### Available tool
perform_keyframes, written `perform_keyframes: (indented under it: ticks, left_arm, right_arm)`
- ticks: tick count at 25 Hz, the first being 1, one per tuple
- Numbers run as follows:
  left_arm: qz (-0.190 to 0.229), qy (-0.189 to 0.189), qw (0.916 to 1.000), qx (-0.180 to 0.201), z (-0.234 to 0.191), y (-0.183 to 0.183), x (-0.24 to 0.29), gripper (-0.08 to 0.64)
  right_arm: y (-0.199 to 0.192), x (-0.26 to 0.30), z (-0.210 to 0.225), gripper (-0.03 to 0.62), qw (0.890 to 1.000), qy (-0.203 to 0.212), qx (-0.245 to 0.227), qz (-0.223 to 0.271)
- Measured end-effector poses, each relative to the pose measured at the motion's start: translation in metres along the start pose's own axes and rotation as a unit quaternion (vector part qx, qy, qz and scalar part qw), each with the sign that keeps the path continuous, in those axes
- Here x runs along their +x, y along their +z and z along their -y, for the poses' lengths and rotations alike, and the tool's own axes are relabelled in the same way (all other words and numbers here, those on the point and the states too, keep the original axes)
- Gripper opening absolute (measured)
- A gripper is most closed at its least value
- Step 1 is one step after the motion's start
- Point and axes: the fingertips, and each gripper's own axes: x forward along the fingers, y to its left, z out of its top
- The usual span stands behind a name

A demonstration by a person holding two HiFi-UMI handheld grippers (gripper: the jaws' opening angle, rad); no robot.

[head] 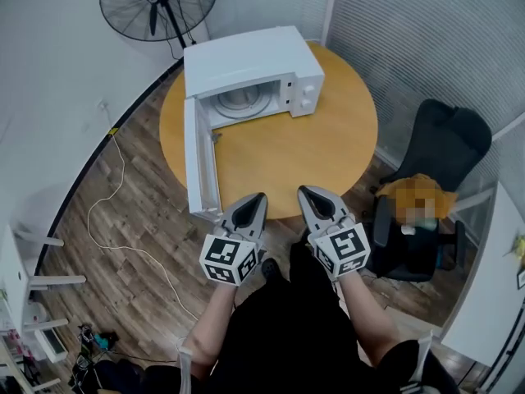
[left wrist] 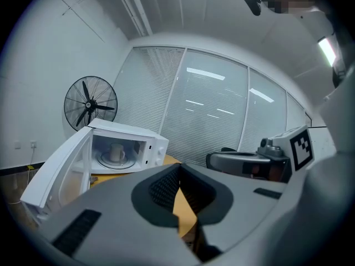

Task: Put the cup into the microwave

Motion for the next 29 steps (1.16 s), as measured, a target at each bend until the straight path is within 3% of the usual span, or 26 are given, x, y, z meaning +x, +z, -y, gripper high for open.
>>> perform_keyframes:
  ticks: [10,29]
  left_arm:
    - [0.001,-0.002,1.0,0.003,0.011,-0.003,-0.008,-0.008]
    - [-0.007,0.005,1.0,0.004,0.016,-0.012,-0.003,-0.008]
  right_arm:
    - [0.002,-0.032,0.004,0.006,1.0,-0.016,0.005,0.008]
    - [-0.005,-0.036,0.005,0.006,1.0,-0.006,0.009,0.002]
